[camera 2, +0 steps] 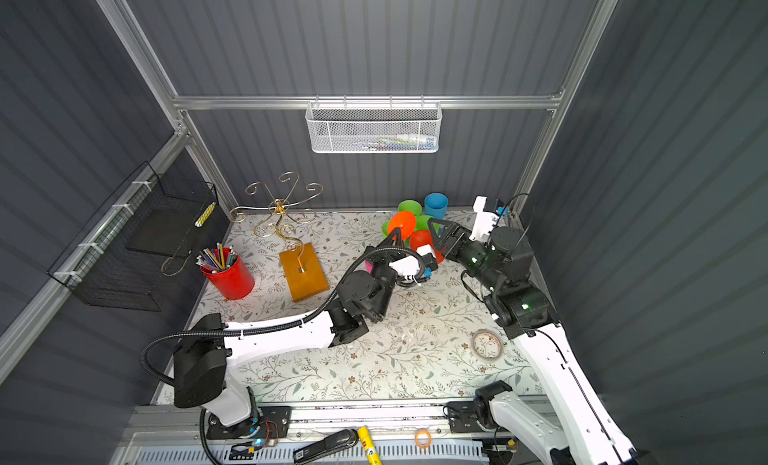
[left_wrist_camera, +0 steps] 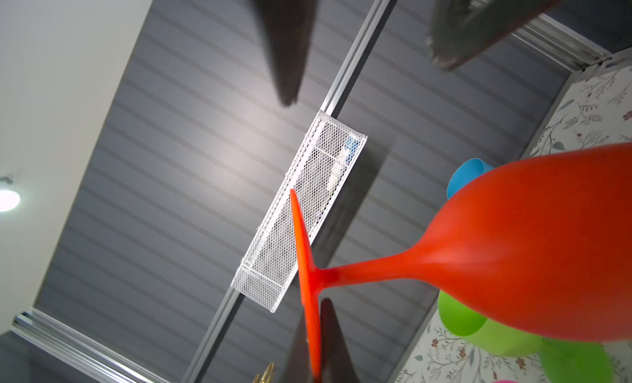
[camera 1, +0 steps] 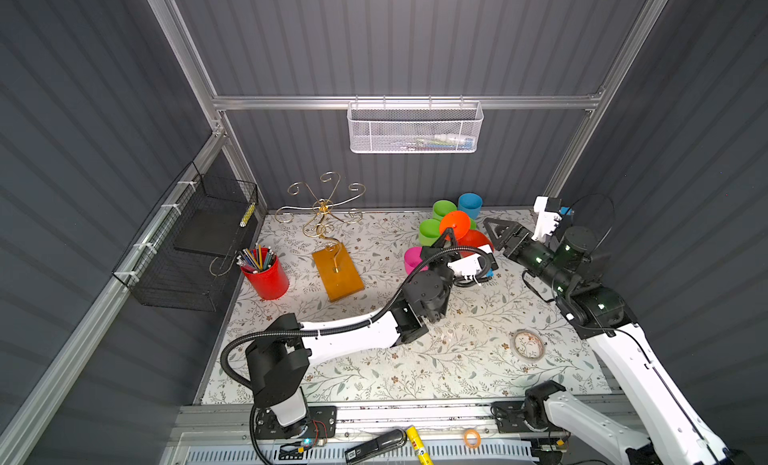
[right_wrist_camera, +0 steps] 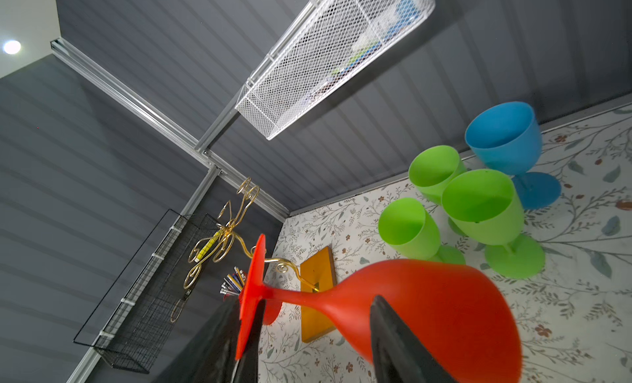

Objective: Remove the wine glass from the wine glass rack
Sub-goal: 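Open the right gripper and draw it back while the left gripper lifts the red glass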

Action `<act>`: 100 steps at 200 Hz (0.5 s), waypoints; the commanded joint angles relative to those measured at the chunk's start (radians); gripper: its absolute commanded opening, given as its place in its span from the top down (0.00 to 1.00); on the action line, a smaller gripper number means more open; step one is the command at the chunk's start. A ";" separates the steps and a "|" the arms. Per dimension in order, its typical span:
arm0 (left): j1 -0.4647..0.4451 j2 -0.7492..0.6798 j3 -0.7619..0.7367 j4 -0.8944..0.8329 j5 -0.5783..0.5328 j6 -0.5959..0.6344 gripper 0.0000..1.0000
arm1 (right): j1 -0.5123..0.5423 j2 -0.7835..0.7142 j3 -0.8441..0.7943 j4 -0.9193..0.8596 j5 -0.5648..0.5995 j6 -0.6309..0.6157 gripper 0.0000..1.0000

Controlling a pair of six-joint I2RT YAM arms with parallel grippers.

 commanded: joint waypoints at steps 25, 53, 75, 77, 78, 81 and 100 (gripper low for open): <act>0.046 -0.054 0.132 -0.471 -0.073 -0.497 1.00 | -0.094 -0.043 -0.001 0.012 -0.012 -0.029 0.34; 0.114 -0.080 0.278 -0.805 0.006 -0.820 1.00 | -0.166 -0.068 -0.031 0.037 -0.091 0.007 0.32; 0.168 -0.062 0.413 -1.020 0.083 -1.005 1.00 | -0.203 -0.079 -0.053 0.057 -0.171 0.024 0.31; 0.174 -0.059 0.426 -1.041 0.094 -1.026 1.00 | -0.205 -0.081 -0.055 0.059 -0.178 0.025 0.31; 0.177 -0.057 0.434 -1.052 0.098 -1.035 1.00 | -0.206 -0.082 -0.056 0.062 -0.181 0.025 0.31; 0.187 -0.050 0.457 -1.079 0.114 -1.062 1.00 | -0.210 -0.084 -0.060 0.067 -0.189 0.026 0.31; 0.244 -0.013 0.568 -1.246 0.229 -1.199 1.00 | -0.219 -0.100 -0.075 0.081 -0.230 0.011 0.31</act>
